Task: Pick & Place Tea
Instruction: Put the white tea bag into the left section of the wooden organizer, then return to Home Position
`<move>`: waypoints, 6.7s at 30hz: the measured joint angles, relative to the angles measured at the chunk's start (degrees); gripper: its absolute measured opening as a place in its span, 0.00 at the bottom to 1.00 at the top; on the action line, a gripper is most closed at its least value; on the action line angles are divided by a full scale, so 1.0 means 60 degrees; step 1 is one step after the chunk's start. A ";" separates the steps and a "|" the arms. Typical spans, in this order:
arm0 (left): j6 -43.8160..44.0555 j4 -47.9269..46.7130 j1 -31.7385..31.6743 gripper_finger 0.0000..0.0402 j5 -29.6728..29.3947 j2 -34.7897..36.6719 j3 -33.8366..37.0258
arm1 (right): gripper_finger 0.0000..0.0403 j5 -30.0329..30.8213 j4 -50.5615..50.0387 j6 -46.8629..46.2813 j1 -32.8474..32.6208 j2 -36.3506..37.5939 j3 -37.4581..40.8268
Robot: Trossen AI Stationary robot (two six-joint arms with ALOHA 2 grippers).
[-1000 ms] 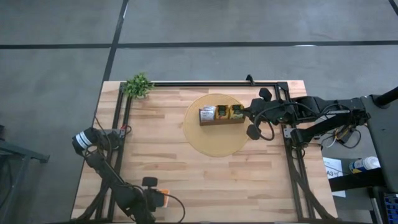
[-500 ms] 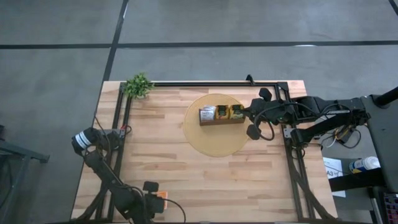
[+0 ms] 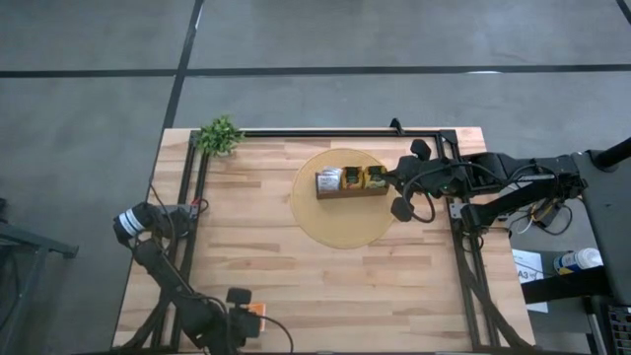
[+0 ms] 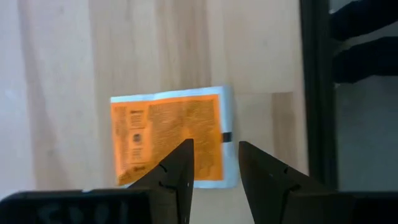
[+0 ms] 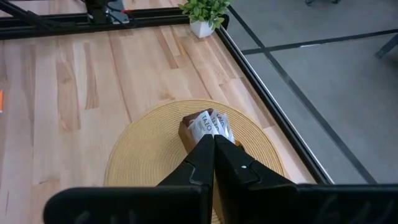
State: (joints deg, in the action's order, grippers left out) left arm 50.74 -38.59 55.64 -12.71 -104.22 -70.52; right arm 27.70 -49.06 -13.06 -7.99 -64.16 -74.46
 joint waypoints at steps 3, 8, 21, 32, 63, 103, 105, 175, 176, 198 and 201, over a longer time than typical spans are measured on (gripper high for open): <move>0.0123 0.0342 0.0047 0.30 0.0123 0.0000 0.0002 | 0.02 0.0000 -0.0001 -0.0003 0.0000 0.0000 0.0000; 0.0230 0.0704 0.0138 0.30 0.0191 -0.0060 0.0003 | 0.02 0.0062 0.0000 0.0001 0.0000 0.0000 0.0000; 0.0740 -0.0027 0.0138 0.30 0.0632 -0.0500 0.0007 | 0.02 0.0164 0.0000 0.0000 0.0004 0.0000 0.0000; 0.0736 -0.0497 0.0138 0.30 0.0606 -0.0455 -0.0351 | 0.02 0.0160 0.0004 -0.0047 0.0002 0.0000 0.0000; -0.0515 -0.0210 0.0012 0.01 0.0694 -0.0384 0.0635 | 0.02 0.0149 0.0011 -0.0076 0.0000 0.0000 0.0000; -0.5171 0.1944 -1.2124 0.00 0.7090 0.4617 -0.0064 | 0.02 0.0074 -0.0011 -0.0329 -0.0004 0.0000 0.0000; -0.5175 0.1954 -1.2365 0.00 0.7581 0.4255 -0.0163 | 0.02 0.0055 -0.0030 -0.0331 -0.0004 0.0000 0.0000; -0.9541 -0.1722 -1.4131 0.00 0.8244 -0.1934 -0.4277 | 0.02 0.0663 -0.2235 -0.0629 0.0004 0.1679 0.0000; -0.9541 -0.1714 -1.4131 0.00 0.8204 -0.1938 -0.4277 | 0.02 0.0660 -0.2237 -0.0637 0.0003 0.1683 0.0000; -0.9643 -0.1232 -1.4120 0.22 0.7097 -0.1909 -0.4277 | 0.02 0.0659 -0.2254 -0.0651 0.0004 0.1679 0.0000; -0.9643 -0.1201 -1.4117 0.26 0.7098 -0.1907 -0.4277 | 0.02 0.0659 -0.2248 -0.0651 0.0004 0.1679 0.0000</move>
State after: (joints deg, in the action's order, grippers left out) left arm -7.11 -45.80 -29.06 29.87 -115.67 -96.18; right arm 31.66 -62.54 -16.97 -7.97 -54.08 -74.46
